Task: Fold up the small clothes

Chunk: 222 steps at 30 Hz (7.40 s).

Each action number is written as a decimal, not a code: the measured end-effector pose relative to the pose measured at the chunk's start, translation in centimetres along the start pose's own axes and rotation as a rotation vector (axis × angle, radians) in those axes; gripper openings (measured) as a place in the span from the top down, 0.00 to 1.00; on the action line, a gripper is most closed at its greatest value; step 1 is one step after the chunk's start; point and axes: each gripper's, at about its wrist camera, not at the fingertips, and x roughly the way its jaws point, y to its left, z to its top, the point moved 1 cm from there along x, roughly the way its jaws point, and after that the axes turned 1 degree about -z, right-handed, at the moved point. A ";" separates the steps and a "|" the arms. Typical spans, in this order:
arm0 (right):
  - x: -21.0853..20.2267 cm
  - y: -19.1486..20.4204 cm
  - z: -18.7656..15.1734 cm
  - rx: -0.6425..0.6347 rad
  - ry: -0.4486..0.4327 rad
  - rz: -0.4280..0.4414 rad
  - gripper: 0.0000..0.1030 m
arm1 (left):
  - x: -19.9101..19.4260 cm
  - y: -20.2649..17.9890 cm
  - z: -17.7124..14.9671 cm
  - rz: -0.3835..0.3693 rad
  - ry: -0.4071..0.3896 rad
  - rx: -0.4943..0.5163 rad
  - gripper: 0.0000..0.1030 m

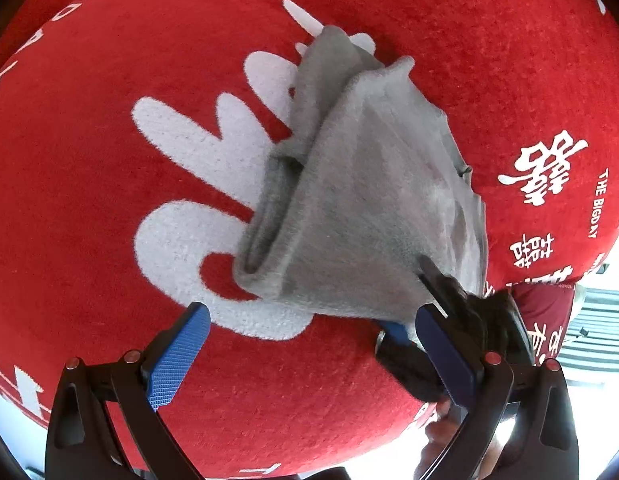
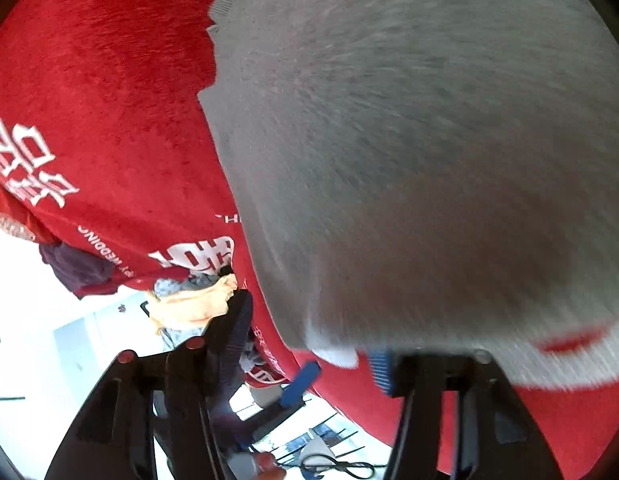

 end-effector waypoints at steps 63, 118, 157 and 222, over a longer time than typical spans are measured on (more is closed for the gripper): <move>4.4 23.7 8.6 -0.890 0.409 -0.579 0.87 | 2.5 -21.6 -6.2 0.353 -0.365 1.023 0.86; -28.0 -0.6 8.7 -0.297 -0.243 -0.511 0.66 | 12.4 -21.8 -6.1 0.356 -0.062 0.862 0.37; -21.9 1.5 1.9 -0.280 -0.174 -0.646 0.28 | 6.3 -19.3 -6.3 0.458 0.067 0.732 0.00; -30.3 9.9 5.1 -0.476 0.048 -0.484 0.15 | -3.6 -23.3 -12.0 0.361 -0.001 0.336 0.01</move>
